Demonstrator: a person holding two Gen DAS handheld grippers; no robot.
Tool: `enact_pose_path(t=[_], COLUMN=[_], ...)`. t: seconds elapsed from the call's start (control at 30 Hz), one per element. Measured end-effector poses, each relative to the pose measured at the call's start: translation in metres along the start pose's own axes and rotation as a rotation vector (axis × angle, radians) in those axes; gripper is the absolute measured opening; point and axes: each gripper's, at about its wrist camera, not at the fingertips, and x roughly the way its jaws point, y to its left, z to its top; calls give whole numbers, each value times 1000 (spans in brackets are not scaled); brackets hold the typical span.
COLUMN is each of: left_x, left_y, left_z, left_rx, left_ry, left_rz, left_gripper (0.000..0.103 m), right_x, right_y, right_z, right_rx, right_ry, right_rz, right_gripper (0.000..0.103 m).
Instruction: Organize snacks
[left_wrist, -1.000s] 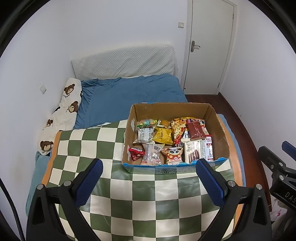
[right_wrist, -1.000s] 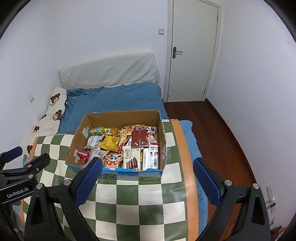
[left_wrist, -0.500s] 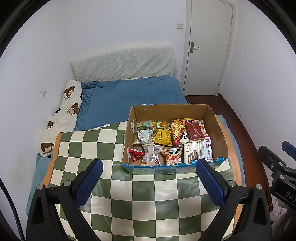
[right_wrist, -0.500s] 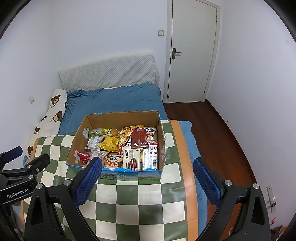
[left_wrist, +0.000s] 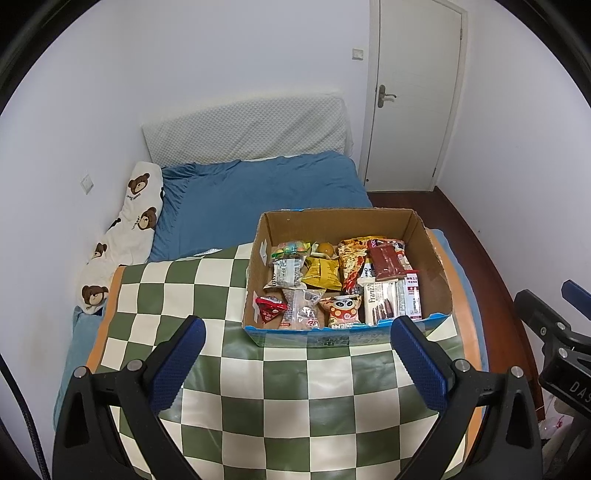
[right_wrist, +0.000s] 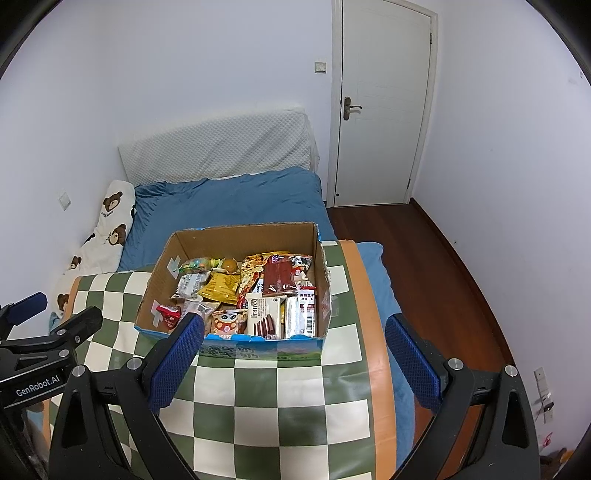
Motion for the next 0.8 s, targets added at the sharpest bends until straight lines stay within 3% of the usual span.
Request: enact_pose_path(t=[0.8], left_x=[-9], left_y=[-3], left_z=[-3], left_rx=[5], left_ry=[-2], left_rz=[-3], left_gripper=[103], right_x=[-10], right_y=[2], right_z=[-10], right_rx=[11], right_ry=[11], right_rz=[9], right_gripper=[100])
